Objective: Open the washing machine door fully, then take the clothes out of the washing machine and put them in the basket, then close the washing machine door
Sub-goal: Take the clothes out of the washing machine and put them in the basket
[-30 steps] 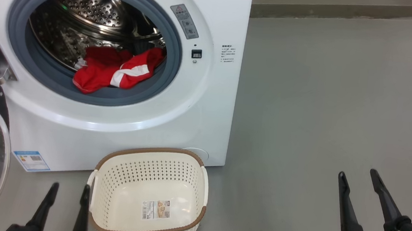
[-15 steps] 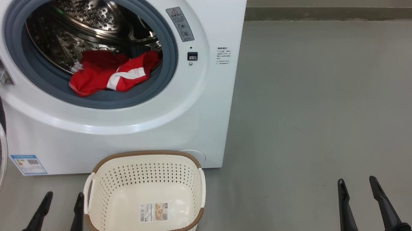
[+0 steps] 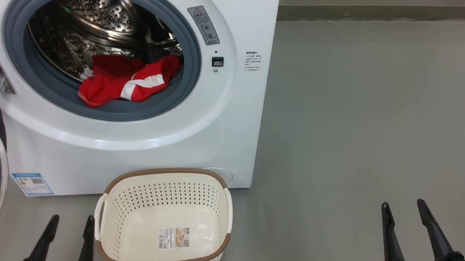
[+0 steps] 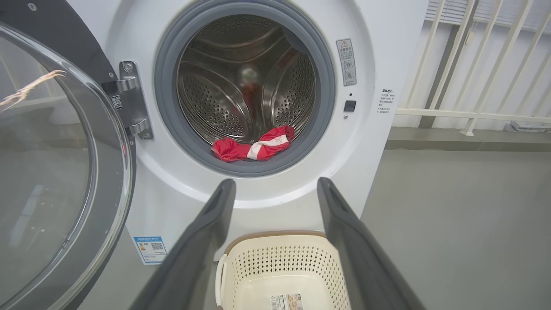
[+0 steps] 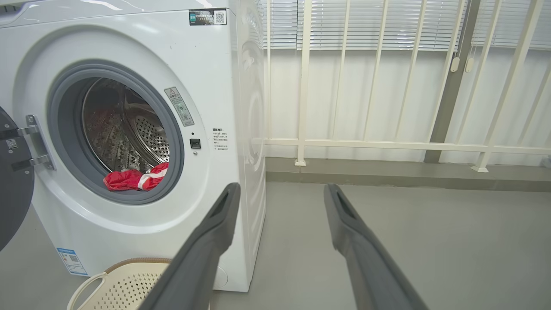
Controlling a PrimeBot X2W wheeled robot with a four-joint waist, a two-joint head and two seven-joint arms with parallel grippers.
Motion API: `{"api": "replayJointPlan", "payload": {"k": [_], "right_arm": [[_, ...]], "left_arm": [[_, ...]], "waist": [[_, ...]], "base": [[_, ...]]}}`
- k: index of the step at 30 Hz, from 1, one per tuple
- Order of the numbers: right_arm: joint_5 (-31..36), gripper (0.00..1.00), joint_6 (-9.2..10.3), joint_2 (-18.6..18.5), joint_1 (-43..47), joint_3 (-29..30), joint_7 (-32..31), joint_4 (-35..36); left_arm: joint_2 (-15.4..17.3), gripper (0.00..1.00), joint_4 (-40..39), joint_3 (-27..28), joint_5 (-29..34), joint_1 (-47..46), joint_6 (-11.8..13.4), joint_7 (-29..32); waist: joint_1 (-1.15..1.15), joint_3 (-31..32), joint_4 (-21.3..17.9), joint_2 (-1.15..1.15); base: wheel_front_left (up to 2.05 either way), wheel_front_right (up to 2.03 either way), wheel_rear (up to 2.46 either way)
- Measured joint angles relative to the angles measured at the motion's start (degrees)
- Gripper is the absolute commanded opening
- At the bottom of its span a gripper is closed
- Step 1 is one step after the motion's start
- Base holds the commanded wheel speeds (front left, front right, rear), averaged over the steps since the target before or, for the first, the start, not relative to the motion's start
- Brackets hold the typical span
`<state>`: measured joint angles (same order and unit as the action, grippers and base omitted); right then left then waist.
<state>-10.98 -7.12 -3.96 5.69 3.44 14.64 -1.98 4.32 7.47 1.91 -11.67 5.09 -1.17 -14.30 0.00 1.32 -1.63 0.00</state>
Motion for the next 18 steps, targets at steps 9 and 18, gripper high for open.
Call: {"api": "replayJointPlan", "payload": {"k": [9,18], "right_arm": [[0.0,1.00,0.00,-0.3,0.0,0.0,0.0,-0.4],[0.0,1.00,0.00,-0.3,0.0,-0.3,0.0,-0.8]], "left_arm": [[-1.3,1.00,-1.3,1.7,-0.9,0.0,-0.9,0.0],[-1.3,1.00,-0.8,2.5,0.6,-0.1,-0.8,0.0]], "waist": [[0.00,0.0,0.3,0.00],[0.00,-0.2,0.3,0.00]], "base": [[0.00,0.00,0.00],[0.49,-0.49,0.00]]}}
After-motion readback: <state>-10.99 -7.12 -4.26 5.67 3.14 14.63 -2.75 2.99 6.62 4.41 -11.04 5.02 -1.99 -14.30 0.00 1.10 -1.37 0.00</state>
